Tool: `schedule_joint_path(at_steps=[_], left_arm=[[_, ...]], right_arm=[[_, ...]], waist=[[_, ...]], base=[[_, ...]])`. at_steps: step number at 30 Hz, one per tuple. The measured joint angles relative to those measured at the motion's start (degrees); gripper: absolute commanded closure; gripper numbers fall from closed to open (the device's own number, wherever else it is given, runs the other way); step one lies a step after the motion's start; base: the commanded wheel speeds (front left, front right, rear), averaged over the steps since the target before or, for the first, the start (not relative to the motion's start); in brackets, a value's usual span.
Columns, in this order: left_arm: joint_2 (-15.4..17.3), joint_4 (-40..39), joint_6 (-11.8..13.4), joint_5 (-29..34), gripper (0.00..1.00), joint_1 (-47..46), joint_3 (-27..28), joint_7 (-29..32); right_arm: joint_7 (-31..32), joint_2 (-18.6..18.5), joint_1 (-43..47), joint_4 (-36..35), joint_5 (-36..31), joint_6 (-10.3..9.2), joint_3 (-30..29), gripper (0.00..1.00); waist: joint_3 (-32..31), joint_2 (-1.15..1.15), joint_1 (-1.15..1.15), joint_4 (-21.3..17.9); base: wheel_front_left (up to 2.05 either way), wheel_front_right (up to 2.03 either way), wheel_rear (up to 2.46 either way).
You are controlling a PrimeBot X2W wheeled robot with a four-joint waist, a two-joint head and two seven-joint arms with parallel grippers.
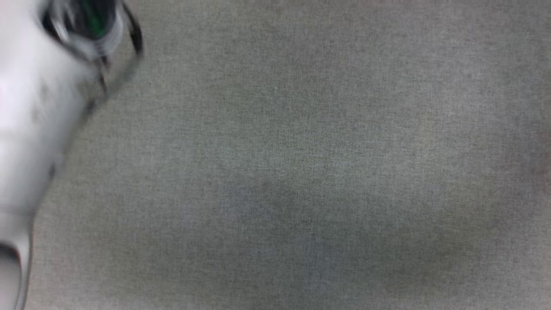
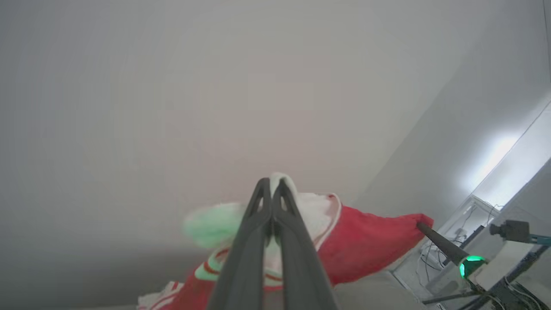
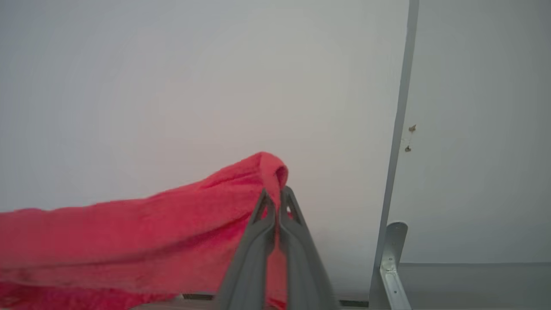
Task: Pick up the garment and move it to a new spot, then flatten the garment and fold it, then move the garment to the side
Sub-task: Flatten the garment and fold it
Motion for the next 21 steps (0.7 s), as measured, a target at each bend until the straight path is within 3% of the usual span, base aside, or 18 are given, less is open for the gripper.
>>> schedule_joint_path(at_steps=[1, 2, 6, 9, 16, 21], left_arm=[[0.0, 0.0, 0.0, 0.0, 1.0, 0.0, 0.0, 0.0], [2.5, -5.3, 0.0, -1.5, 1.0, 5.3, -1.2, -0.7], [6.8, -14.4, 0.0, -2.8, 1.0, 15.9, -2.3, -2.3], [8.3, -19.0, 0.0, -2.2, 1.0, 24.0, -2.4, -2.7], [7.5, -25.8, 0.0, 4.0, 1.0, 43.9, 8.9, -2.8], [7.4, -31.1, 0.0, 9.4, 1.0, 57.2, 11.5, -2.8]], right_arm=[[0.0, 0.0, 0.0, 0.0, 0.0, 0.0, 0.0, 1.0], [0.8, -2.0, 5.2, -4.2, 3.4, 0.0, 2.0, 1.0], [2.3, -6.1, 16.9, -13.0, 9.8, -0.01, 3.9, 1.0], [4.2, -7.9, 26.1, -18.8, 14.2, -0.01, 3.3, 1.0], [7.4, -10.4, 45.8, -29.4, 17.3, -0.01, 0.7, 1.0], [9.6, -10.4, 56.5, -36.1, 17.3, -0.01, -2.9, 1.0]], waist=[[0.0, 0.0, 0.0, 0.0], [-0.7, 0.0, 0.0, 0.1], [-2.4, 0.0, 0.0, 0.3], [-3.9, 0.0, 0.0, 0.4], [-7.9, 0.0, 0.0, 0.7], [-10.8, 0.0, 0.0, 0.8]], base=[[0.0, 0.0, 0.0], [0.0, 0.0, 0.0], [0.0, 0.0, 0.0], [0.0, 0.0, 0.0], [0.0, 0.0, 0.0], [0.0, 0.0, 0.0]])
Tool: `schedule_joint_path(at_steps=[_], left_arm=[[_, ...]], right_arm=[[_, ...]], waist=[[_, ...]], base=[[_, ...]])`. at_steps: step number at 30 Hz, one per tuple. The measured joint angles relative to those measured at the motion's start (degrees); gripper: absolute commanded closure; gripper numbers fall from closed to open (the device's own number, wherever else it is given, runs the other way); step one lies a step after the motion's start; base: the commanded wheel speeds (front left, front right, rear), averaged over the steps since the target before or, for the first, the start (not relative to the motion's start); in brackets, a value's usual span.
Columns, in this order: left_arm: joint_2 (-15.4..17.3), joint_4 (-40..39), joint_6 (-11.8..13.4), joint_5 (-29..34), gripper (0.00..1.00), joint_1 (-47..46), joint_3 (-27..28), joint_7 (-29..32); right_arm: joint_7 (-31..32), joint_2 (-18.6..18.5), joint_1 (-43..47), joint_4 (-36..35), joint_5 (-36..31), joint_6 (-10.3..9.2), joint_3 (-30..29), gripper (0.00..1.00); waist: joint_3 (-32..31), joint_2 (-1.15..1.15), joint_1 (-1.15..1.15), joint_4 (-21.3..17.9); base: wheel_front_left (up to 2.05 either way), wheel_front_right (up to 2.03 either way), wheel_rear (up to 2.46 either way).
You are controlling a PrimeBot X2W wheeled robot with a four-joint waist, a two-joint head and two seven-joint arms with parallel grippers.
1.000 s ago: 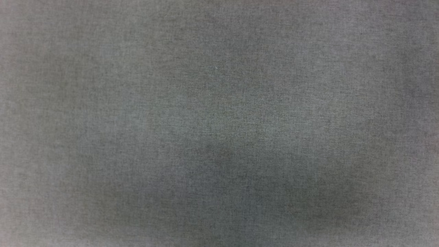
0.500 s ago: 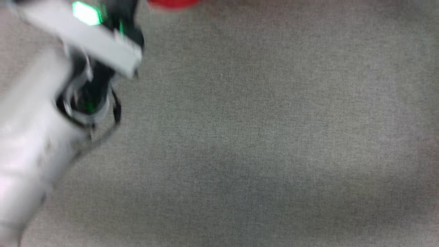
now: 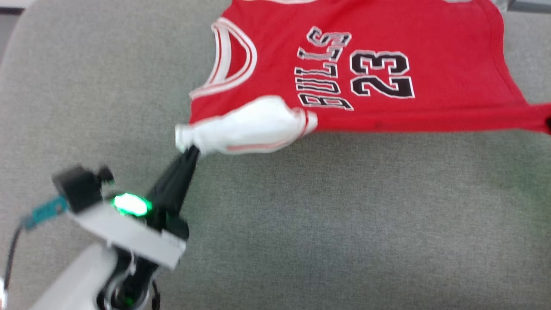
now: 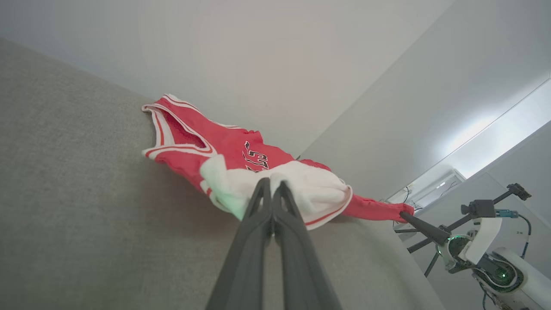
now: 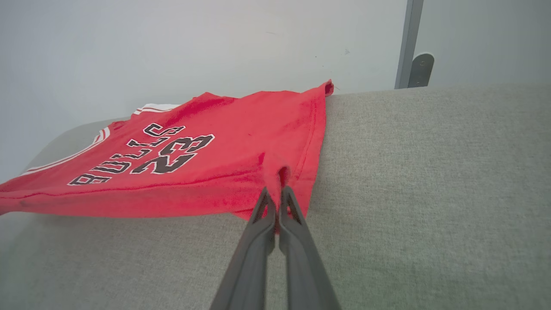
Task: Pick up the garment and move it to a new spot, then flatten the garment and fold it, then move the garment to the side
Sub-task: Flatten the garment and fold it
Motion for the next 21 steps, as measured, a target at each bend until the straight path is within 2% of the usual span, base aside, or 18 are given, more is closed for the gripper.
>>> schedule_joint_path(at_steps=[7, 12, 17, 21], left_arm=[[-0.2, -6.6, 0.1, 4.0, 1.0, 11.9, 1.9, 0.0], [1.1, -12.1, 2.1, 5.4, 1.0, 18.6, 3.5, 0.0], [2.4, -16.4, 4.2, 6.5, 1.0, 22.1, 4.4, -0.1], [3.4, -17.4, 5.4, 8.3, 1.0, 21.3, 3.8, 1.6]], right_arm=[[4.1, 1.7, 14.3, -10.3, -1.9, 0.0, -9.0, 1.0], [8.4, 5.5, 22.9, -19.2, -3.7, 0.0, -14.8, 1.0], [12.4, 9.1, 27.0, -25.0, -5.0, 0.0, -17.6, 1.0], [14.4, 10.7, 26.8, -26.4, -6.0, 0.0, -18.9, 1.0]], waist=[[-3.5, 0.0, 0.0, 0.3], [-4.6, 0.0, 0.0, 0.1], [-4.4, 0.0, 0.0, -0.3], [-4.0, 0.0, 0.0, -0.3]], base=[[0.0, 0.0, 0.0], [0.0, 0.0, 0.0], [0.0, 0.0, 0.0], [0.0, 0.0, 0.0]])
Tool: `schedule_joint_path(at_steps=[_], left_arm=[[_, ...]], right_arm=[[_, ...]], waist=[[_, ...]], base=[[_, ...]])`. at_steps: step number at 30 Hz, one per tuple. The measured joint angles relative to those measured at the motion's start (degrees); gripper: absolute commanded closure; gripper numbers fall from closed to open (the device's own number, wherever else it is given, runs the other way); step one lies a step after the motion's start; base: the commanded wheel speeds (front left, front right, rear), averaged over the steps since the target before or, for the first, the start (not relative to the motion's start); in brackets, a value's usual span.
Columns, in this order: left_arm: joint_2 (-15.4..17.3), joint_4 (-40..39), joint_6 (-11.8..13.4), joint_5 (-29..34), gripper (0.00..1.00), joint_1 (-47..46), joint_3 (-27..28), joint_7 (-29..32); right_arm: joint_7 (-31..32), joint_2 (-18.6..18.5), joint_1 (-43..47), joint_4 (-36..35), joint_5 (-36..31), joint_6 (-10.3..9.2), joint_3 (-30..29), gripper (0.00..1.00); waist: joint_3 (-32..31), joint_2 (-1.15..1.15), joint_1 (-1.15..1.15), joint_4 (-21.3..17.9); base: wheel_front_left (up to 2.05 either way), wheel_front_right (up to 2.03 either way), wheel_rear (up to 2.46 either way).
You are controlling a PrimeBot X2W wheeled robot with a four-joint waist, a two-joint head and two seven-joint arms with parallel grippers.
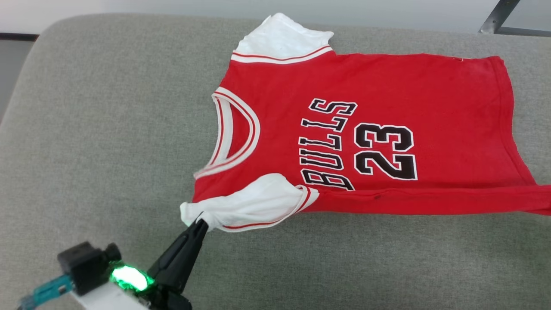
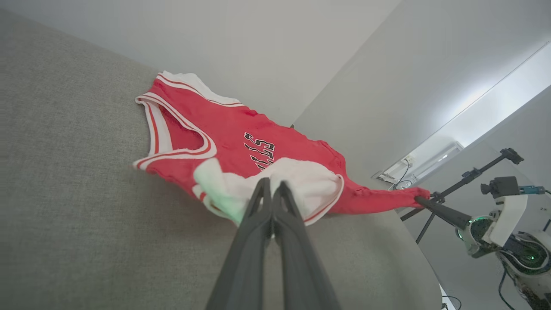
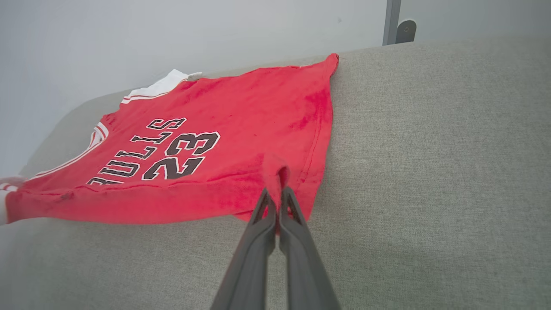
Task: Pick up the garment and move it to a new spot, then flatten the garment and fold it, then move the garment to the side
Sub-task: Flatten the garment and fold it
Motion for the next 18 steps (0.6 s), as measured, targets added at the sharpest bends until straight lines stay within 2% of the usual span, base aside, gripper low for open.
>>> schedule_joint_path(at_steps=[4, 9, 18], left_arm=[[-0.2, 2.3, 1.0, 3.4, 1.0, -5.2, -1.5, 2.6], [-4.3, 8.3, -1.1, 3.6, 1.0, -15.4, -2.5, 4.8], [-8.4, 24.6, -3.9, 5.1, 1.0, -33.2, -4.7, 9.5]], right_arm=[[1.3, 0.5, -3.7, 1.0, -1.2, 0.0, 0.1, 1.0], [2.5, -0.1, -9.3, 5.2, -2.5, 0.0, 1.4, 1.0], [1.7, -1.7, -20.8, 16.0, -3.3, 0.0, 3.6, 1.0]], waist=[[0.9, 0.0, 0.0, 0.2], [2.6, 0.0, 0.0, 0.8], [6.4, 0.0, 0.0, 1.7]], base=[[0.0, 0.0, 0.0], [0.0, 0.0, 0.0], [0.0, 0.0, 0.0]])
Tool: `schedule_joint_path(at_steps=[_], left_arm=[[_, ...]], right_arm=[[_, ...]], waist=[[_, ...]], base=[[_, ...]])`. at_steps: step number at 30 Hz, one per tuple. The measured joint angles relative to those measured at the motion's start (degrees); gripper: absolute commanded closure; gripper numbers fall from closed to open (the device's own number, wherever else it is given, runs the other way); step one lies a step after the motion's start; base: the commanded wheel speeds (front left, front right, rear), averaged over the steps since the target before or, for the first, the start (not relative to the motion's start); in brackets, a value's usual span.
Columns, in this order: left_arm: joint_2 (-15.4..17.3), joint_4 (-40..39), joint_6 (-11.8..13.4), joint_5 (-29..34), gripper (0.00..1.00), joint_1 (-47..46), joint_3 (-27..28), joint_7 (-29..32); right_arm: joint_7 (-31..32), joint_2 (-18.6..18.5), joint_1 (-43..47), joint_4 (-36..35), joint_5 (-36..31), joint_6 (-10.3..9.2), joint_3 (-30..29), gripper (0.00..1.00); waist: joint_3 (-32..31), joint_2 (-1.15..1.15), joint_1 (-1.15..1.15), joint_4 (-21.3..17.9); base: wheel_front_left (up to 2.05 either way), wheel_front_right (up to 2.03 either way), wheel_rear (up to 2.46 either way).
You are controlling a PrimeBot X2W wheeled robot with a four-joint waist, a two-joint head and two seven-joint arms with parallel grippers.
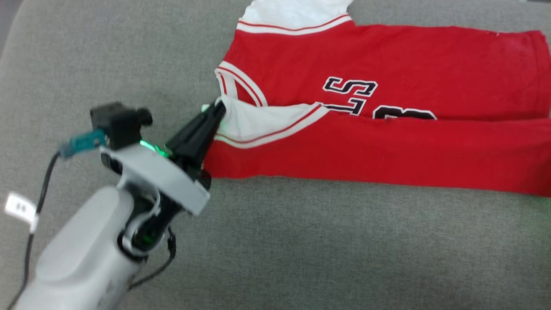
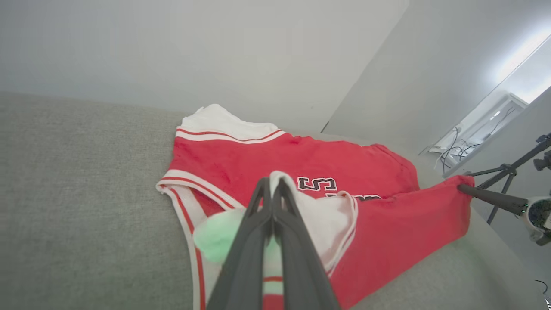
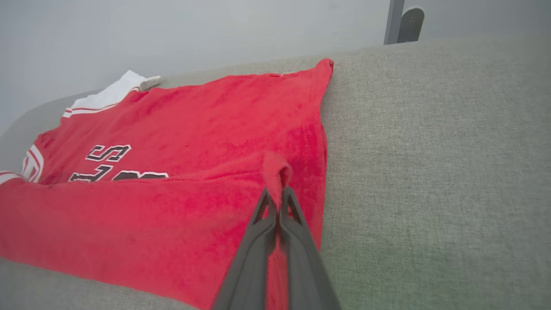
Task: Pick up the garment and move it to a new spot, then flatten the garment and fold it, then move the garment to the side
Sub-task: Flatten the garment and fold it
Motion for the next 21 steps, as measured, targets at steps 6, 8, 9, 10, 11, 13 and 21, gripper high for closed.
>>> schedule_joint_path(at_steps=[6, 8, 9, 10, 11, 13, 21], left_arm=[[-2.4, 9.6, -1.0, -1.7, 1.0, -6.2, -1.0, 1.3], [-3.0, 11.8, -1.0, -2.6, 1.0, -7.4, -1.3, 1.3], [-3.4, 12.7, -1.0, -3.1, 1.0, -7.8, -1.5, 1.0], [-3.9, 13.7, -1.0, -3.4, 1.0, -8.2, -1.8, 0.9], [-4.2, 14.5, -1.1, -3.7, 1.0, -8.6, -2.1, 0.7], [-4.4, 15.8, -1.3, -4.2, 1.0, -9.4, -2.8, 0.3], [-4.5, 19.8, -1.3, -6.2, 1.0, -12.3, -7.5, -0.3]], right_arm=[[-0.8, -0.4, -4.7, 5.7, -1.8, 0.0, 3.4, 1.0], [-0.8, -1.0, -5.1, 7.4, -2.4, 0.0, 4.9, 1.0], [-1.0, -1.4, -5.1, 7.9, -2.6, 0.0, 5.5, 1.0], [-1.2, -1.5, -5.1, 8.3, -2.6, 0.0, 5.9, 1.0], [-1.5, -1.5, -5.1, 8.6, -2.5, 0.0, 6.1, 1.0], [-1.8, -1.8, -5.0, 9.3, -2.5, 0.0, 6.5, 1.0], [-3.5, -1.9, -5.8, 10.8, -2.9, 0.0, 8.1, 1.0]], waist=[[1.8, 0.0, 0.0, -0.1], [2.2, 0.0, 0.0, -0.2], [2.3, 0.0, 0.0, -0.2], [2.4, 0.0, 0.0, -0.2], [2.6, 0.0, 0.0, -0.2], [2.9, 0.0, 0.0, -0.2], [3.5, 0.0, 0.0, -1.1]], base=[[0.0, 0.0, 0.0], [0.0, 0.0, 0.0], [0.0, 0.0, 0.0], [0.0, 0.0, 0.0], [0.0, 0.0, 0.0], [0.0, 0.0, 0.0], [0.0, 0.0, 0.0]])
